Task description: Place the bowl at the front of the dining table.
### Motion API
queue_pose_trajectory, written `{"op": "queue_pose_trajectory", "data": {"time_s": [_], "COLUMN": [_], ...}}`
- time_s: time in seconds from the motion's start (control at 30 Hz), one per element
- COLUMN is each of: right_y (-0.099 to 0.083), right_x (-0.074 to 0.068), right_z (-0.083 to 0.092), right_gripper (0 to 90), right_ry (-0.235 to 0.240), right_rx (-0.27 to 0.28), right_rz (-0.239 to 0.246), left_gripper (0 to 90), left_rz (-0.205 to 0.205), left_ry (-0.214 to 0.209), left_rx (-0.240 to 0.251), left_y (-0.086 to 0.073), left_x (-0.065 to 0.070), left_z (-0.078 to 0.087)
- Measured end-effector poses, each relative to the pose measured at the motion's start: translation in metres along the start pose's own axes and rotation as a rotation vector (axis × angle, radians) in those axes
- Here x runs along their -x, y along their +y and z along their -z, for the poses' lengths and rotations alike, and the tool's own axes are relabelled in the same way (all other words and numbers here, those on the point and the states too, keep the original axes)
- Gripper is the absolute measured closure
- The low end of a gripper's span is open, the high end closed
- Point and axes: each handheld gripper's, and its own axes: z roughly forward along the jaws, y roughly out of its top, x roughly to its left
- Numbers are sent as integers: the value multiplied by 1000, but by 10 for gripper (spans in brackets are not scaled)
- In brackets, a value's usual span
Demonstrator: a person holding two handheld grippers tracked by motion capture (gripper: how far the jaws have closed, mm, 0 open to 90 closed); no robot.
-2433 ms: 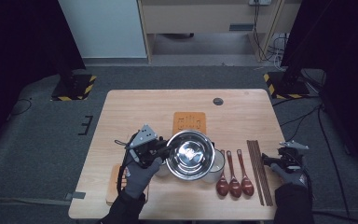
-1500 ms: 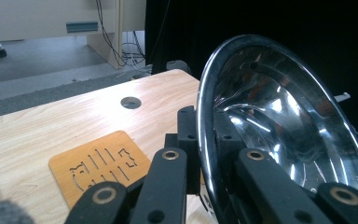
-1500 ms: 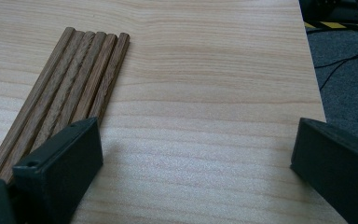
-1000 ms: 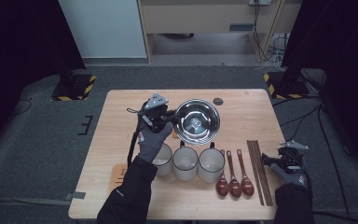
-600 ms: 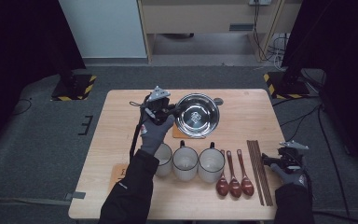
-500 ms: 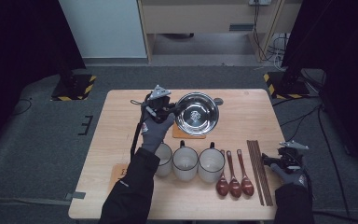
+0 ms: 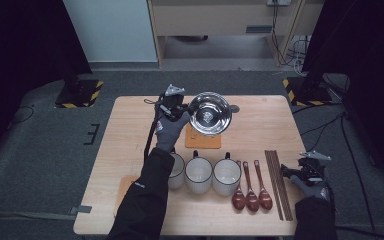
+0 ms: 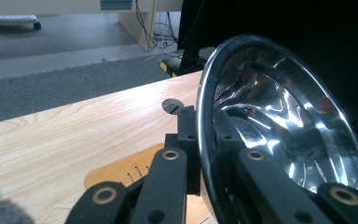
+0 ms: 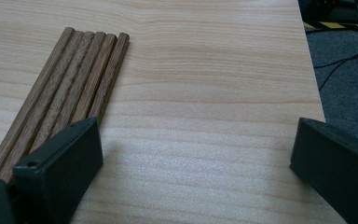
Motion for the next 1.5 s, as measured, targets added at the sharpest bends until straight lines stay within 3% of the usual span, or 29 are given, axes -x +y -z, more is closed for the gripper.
{"op": "queue_pose_trajectory", "data": {"time_s": [0.33, 0.77, 1.23, 1.5], "right_y": [0, 0, 0, 0], "right_x": [0, 0, 0, 0], "right_z": [0, 0, 0, 0], "right_gripper": [22, 25, 27, 27], "right_ry": [-1, 0, -1, 0], "right_rx": [-1, 0, 1, 0], "right_rz": [-3, -3, -4, -5], "left_gripper": [839, 839, 835, 835], "left_rz": [11, 35, 46, 74], "left_ry": [18, 45, 85, 108], "left_rx": [-25, -105, -170, -214], "left_y": [2, -13, -29, -42], "left_x": [-7, -19, -38, -45], "left_z": [-27, -69, -87, -103]}}
